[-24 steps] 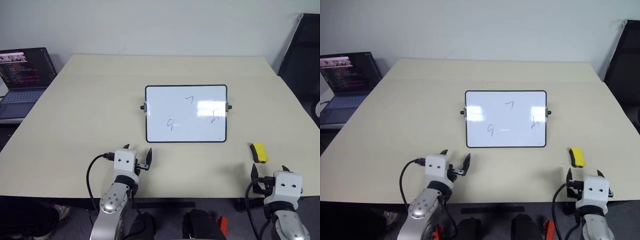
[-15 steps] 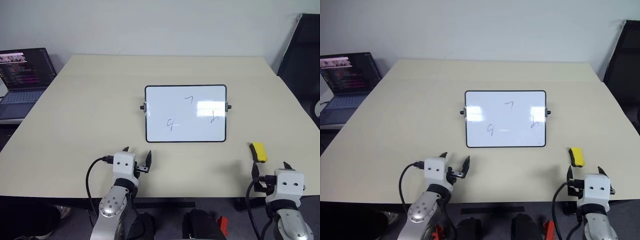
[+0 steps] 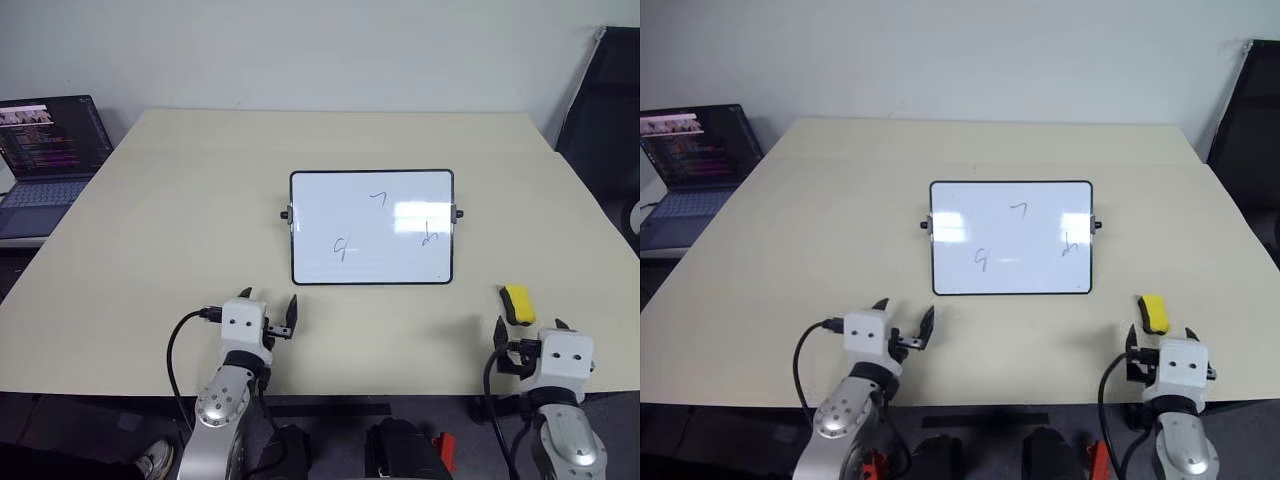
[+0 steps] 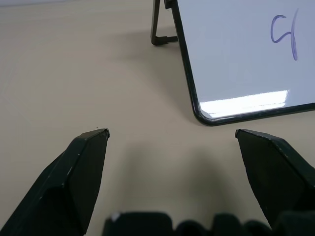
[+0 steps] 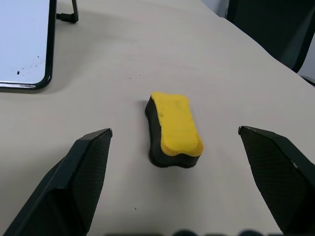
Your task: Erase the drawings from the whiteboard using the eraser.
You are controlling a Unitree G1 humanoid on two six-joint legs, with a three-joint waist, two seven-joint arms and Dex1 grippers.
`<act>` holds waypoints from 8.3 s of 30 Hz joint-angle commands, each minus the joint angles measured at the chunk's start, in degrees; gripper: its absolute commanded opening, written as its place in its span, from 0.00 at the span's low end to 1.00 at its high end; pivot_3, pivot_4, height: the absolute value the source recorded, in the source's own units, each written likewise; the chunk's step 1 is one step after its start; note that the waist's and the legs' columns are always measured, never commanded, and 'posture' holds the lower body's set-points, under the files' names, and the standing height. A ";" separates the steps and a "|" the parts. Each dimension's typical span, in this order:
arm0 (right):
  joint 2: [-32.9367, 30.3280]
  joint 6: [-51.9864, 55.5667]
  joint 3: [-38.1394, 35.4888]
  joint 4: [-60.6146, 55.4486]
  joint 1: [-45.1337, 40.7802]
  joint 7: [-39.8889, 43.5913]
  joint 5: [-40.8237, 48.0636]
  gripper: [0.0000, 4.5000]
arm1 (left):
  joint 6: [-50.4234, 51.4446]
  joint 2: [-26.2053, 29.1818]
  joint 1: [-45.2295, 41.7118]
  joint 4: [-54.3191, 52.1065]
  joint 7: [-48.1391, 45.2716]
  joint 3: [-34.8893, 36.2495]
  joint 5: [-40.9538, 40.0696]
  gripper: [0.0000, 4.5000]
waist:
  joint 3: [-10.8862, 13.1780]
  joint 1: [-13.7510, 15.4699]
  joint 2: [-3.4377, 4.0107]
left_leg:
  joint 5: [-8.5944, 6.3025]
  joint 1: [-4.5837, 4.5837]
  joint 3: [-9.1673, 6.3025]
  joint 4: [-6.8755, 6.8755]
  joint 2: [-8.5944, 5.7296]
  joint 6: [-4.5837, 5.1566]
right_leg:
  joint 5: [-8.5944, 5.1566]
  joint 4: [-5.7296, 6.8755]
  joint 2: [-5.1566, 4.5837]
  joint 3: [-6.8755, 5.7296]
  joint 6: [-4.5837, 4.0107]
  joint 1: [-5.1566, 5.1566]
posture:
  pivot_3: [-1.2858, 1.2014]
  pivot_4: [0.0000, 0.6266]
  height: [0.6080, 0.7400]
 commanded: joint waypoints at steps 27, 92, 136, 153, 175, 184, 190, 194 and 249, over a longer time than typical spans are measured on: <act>-3.39 12.83 -10.39 -6.14 -7.96 1.27 15.87 1.00 | 13.07 10.21 -27.82 4.79 -26.52 -3.84 -18.09 1.00 | -0.03 -0.22 0.06 | -0.01 0.11 0.02 0.03 -0.12 -0.01 | 0.23 0.07 0.34 -0.02 0.36 0.13 | 0.52 0.24 1.00; -12.41 35.76 -12.38 5.97 -24.29 2.42 23.34 0.62 | 2.05 13.35 -34.28 15.04 -46.77 -12.21 -16.91 1.00 | -0.02 -0.16 0.07 | 0.00 0.05 -0.10 0.04 -0.05 0.00 | 0.27 0.10 0.81 0.18 0.31 0.12 | 0.52 0.24 1.00; -15.37 10.38 5.35 9.61 -37.35 7.36 8.47 0.21 | -9.03 7.72 -41.58 29.20 -28.80 -9.80 -4.20 1.00 | 0.00 -0.21 0.05 | 0.00 0.04 -0.10 0.06 -0.06 0.00 | 0.30 0.13 0.82 0.20 0.34 0.12 | 0.52 0.24 1.00; -8.99 11.37 11.71 19.17 -47.34 6.18 5.02 0.21 | -11.39 7.90 -43.24 32.09 -30.26 -9.99 -3.14 1.00 | -0.01 -0.11 0.05 | 0.00 0.04 -0.12 0.06 -0.03 0.00 | 0.33 0.16 0.85 0.19 0.31 0.11 | 0.52 0.24 1.00; -16.80 26.47 8.46 8.44 -31.17 12.83 7.07 0.21 | -11.43 6.98 -41.98 29.93 -31.10 -10.00 -3.69 1.00 | -0.03 -0.21 0.02 | 0.04 0.22 -0.08 0.21 -0.03 0.04 | 0.48 0.18 0.86 0.25 0.35 0.27 | 0.52 0.24 1.00; -13.22 10.82 11.94 17.22 -42.99 12.08 5.27 0.21 | -11.87 6.73 -41.98 30.05 -31.47 -10.16 -3.63 1.00 | -0.02 -0.24 0.03 | 0.05 0.13 -0.08 0.10 -0.03 0.06 | 0.50 0.07 0.91 0.24 0.34 0.21 | 0.52 0.24 1.00; -13.28 11.42 12.62 21.32 -44.50 11.37 3.78 0.21 | -11.43 7.04 -41.18 28.74 -31.21 -9.78 -3.50 1.00 | -0.02 -0.05 0.03 | 0.04 -0.02 -0.08 0.08 -0.05 0.06 | 0.48 -0.02 0.85 0.25 0.34 0.15 | 0.52 0.24 1.00; -14.52 14.49 12.15 20.96 -42.46 11.51 2.74 0.21 | -10.93 7.26 -40.32 27.51 -31.11 -9.76 -3.59 1.00 | -0.02 -0.03 0.03 | 0.05 0.03 -0.10 0.11 -0.04 0.06 | 0.48 0.06 0.85 0.24 0.33 0.15 | 0.52 0.24 1.00; -14.68 11.78 10.86 20.38 -45.29 12.72 3.99 0.21 | -11.75 7.30 -43.12 31.52 -32.15 -9.01 -3.83 1.00 | -0.01 -0.09 0.03 | 0.05 0.06 -0.10 0.10 -0.02 0.07 | 0.51 0.04 0.92 0.24 0.31 0.18 | 0.52 0.24 1.00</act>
